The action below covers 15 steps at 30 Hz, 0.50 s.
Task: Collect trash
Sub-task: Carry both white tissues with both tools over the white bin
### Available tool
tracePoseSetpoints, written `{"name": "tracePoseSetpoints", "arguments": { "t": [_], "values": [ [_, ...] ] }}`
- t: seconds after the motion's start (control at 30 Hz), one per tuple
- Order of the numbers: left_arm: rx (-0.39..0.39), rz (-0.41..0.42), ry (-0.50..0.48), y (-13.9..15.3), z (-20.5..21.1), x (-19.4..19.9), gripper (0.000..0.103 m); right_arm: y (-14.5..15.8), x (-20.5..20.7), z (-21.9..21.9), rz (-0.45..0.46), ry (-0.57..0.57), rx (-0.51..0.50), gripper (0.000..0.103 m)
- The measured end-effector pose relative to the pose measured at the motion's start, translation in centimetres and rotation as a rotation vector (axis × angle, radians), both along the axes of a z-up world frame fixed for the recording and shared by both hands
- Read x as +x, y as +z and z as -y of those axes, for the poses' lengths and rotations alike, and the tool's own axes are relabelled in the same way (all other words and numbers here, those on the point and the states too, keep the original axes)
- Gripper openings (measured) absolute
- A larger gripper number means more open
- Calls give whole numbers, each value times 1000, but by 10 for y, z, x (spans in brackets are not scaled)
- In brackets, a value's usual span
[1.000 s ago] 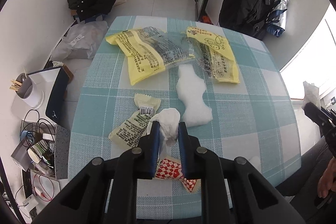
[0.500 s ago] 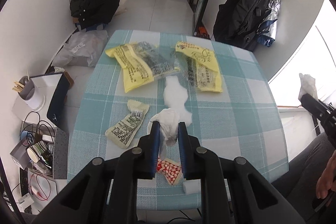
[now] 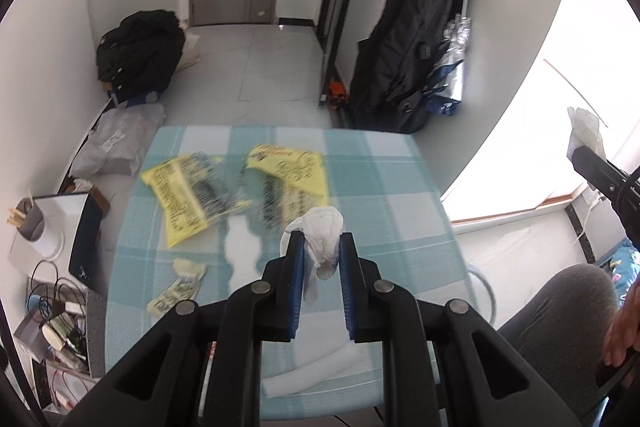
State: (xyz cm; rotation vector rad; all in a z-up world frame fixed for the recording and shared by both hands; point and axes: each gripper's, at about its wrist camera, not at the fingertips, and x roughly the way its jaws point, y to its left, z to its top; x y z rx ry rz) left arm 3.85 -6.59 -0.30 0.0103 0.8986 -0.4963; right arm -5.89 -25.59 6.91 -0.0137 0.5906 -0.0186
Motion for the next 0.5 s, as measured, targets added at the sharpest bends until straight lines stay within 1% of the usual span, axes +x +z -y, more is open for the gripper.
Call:
{"name": "tracePoseSetpoints", "arguments": {
  "t": [0.17, 0.27, 0.4, 0.5],
  "values": [
    [-35, 16, -67, 18, 39, -1, 13, 12, -12, 32, 27, -48, 15, 12],
    [-52, 21, -119, 27, 71, -1, 13, 14, -19, 55, 33, -91, 26, 12],
    [-60, 21, -188, 33, 110, -4, 13, 13, -31, 99, 35, -164, 53, 12],
    [-72, 11, -245, 35, 143, -5, 13, 11, -42, 140, 32, -235, 98, 12]
  ]
}}
